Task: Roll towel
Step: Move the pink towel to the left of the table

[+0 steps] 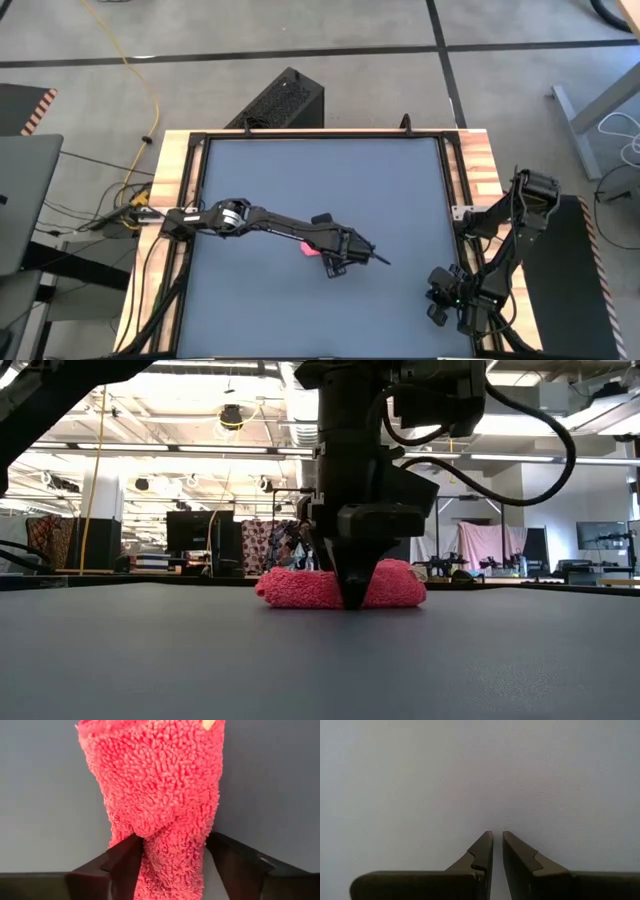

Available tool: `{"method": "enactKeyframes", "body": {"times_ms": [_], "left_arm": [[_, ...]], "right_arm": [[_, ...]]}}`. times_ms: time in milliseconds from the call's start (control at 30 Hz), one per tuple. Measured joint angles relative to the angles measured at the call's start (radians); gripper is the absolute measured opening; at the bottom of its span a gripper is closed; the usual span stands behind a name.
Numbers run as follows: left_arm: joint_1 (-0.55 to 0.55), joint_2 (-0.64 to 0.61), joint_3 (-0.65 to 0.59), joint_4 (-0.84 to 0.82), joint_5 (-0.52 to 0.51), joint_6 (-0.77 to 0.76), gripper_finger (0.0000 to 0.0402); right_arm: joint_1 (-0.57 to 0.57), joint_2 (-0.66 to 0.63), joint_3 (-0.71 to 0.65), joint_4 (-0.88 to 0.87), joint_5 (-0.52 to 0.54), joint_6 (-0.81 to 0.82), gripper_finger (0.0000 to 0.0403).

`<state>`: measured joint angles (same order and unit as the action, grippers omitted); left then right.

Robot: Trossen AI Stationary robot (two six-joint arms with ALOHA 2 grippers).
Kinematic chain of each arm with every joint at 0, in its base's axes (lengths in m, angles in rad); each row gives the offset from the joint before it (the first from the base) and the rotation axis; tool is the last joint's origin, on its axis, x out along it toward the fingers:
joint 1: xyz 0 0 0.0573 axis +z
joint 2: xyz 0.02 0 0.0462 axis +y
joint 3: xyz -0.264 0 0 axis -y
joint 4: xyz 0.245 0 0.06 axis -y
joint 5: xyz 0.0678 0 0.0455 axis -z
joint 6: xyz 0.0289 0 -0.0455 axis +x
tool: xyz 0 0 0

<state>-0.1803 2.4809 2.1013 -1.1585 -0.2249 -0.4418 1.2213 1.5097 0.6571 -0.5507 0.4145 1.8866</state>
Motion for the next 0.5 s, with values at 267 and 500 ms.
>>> {"method": "enactKeyframes", "body": {"times_ms": [267, 500], "left_arm": [[-0.002, 0.006, 0.065, -0.104, 0.019, -0.06, 0.0258], [-0.004, 0.014, 0.185, -0.132, -0.012, -0.006, 0.0262]], "right_arm": [[0.0, 0.0, 0.001, -0.011, 0.003, 0.0, 0.0068], [0.0, 0.0, 0.002, -0.018, 0.003, 0.0, 0.0068]]}}
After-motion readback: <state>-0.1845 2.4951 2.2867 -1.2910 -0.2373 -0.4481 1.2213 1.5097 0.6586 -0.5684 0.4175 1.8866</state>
